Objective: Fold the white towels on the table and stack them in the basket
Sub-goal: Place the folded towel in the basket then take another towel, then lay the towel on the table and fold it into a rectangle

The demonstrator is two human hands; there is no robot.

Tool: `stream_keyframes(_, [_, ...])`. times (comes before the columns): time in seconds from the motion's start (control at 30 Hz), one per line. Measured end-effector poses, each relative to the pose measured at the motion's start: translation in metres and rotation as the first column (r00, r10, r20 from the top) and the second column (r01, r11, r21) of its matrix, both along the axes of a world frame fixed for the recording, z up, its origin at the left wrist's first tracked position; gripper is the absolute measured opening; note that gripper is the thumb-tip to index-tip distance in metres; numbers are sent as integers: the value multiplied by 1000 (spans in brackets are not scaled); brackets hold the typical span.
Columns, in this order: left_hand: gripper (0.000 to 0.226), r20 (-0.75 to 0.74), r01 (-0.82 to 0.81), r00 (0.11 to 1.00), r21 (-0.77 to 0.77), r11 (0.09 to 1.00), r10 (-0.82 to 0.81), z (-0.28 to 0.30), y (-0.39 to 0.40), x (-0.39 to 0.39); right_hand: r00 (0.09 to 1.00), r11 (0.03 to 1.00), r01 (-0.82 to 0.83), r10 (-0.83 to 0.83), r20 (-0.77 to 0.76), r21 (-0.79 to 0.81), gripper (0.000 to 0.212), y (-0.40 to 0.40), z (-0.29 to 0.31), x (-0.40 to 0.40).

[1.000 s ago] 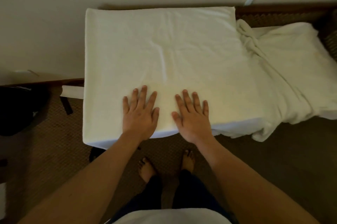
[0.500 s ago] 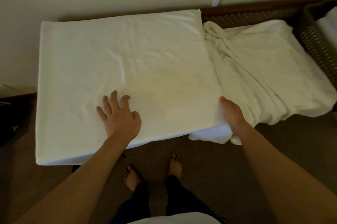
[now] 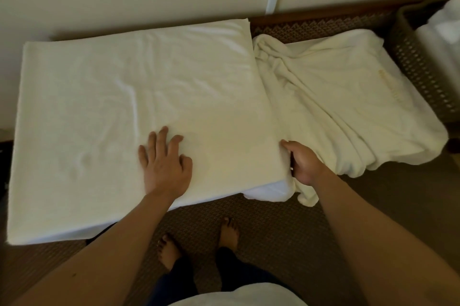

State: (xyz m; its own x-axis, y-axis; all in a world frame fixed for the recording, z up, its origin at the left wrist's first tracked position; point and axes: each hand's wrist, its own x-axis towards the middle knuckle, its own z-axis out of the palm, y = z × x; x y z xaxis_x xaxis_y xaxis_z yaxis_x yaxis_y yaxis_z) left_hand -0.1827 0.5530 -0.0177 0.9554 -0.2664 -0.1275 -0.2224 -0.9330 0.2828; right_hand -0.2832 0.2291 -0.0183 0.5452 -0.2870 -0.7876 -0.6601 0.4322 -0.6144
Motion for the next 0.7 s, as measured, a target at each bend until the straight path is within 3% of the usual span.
stream_keyframes(0.27, [56, 30, -16, 999, -6, 1000, 17, 0, -1, -1, 992, 976, 58, -80, 98, 211, 39, -14, 8, -5])
stream_keyframes(0.37, [56, 39, -20, 999, -2, 1000, 20, -2, -1, -1, 992, 975, 35, -60, 107, 221, 42, -19, 9, -4])
stream_keyframes(0.53, [55, 45, -25, 999, -2, 1000, 25, -3, -1, -2, 993, 996, 57, -63, 101, 61, 39, -21, 8, -7])
stream_keyframes(0.63, [55, 41, -27, 999, -4, 1000, 27, -3, 0, -1, 989, 993, 63, -49, 138, -104, 16, -19, 9, -10])
stream_keyframes(0.7, [55, 40, -27, 999, -3, 1000, 27, -3, 0, -2, 991, 983, 29, -5, 132, -182, 15, -19, 8, -15])
